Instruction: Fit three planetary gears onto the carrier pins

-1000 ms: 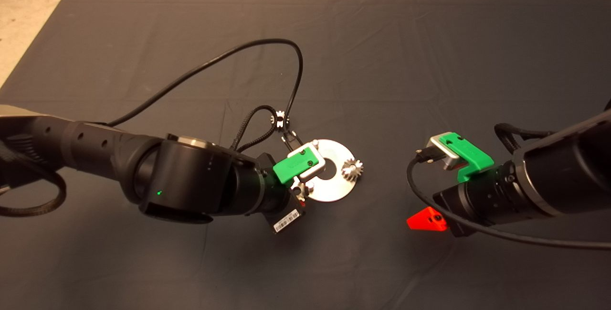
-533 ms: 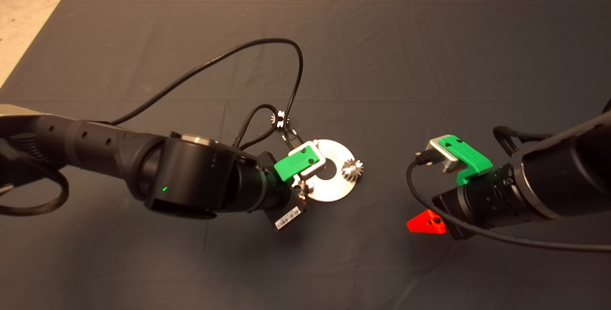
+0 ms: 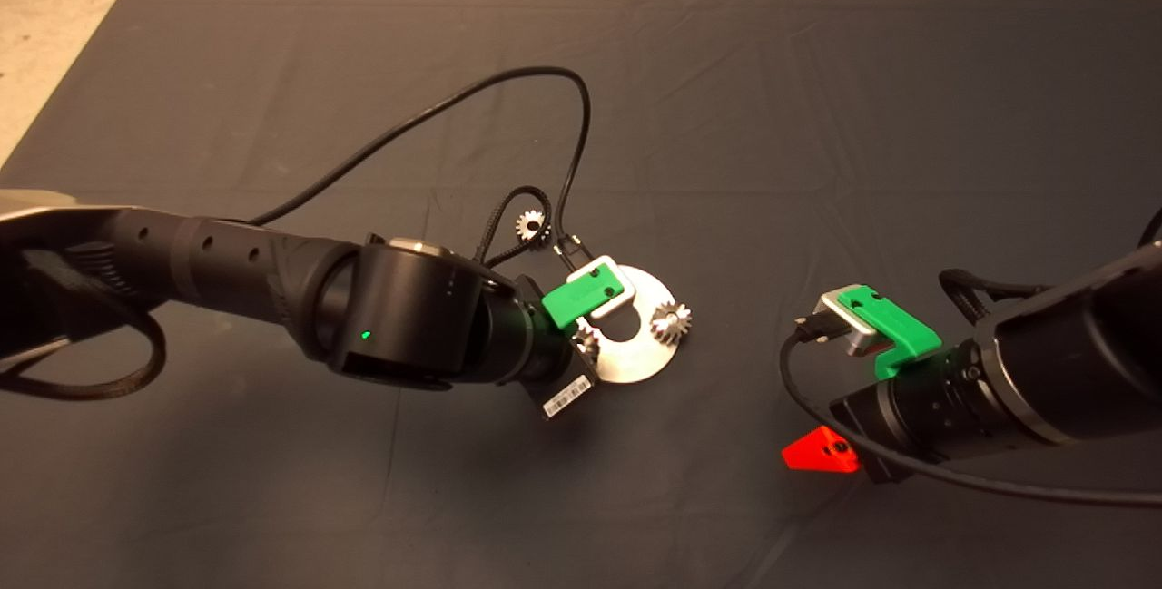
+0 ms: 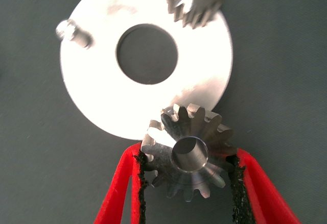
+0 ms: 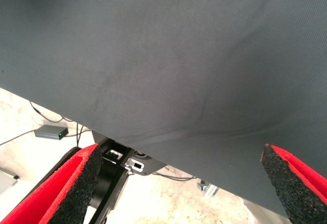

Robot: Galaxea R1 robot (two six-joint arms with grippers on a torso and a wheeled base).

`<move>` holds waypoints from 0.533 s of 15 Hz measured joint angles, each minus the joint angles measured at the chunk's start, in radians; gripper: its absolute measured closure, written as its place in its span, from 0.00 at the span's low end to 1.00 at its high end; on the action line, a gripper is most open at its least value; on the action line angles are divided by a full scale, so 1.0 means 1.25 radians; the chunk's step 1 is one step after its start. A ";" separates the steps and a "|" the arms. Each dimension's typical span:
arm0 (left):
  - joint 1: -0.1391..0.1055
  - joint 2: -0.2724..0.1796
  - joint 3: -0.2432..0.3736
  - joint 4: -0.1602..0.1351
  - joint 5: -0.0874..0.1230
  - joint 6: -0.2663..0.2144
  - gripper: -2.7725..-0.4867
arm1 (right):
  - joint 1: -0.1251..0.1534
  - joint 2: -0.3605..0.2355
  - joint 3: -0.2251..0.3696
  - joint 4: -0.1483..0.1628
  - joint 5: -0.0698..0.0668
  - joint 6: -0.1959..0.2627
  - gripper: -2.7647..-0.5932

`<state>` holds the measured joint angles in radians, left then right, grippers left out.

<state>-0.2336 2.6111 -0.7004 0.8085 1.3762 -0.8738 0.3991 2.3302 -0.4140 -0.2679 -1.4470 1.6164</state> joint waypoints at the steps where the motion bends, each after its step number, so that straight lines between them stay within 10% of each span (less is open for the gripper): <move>1: 0.000 0.007 0.000 0.000 -0.003 0.000 0.86 | 0.000 -0.001 0.000 0.000 0.000 0.000 0.20; 8: 0.000 0.007 -0.007 0.000 -0.006 0.000 0.86 | 0.006 0.000 0.000 0.000 0.002 -0.002 0.20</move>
<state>-0.2332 2.6196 -0.7096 0.8081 1.3691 -0.8740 0.4067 2.3298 -0.4140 -0.2679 -1.4443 1.6138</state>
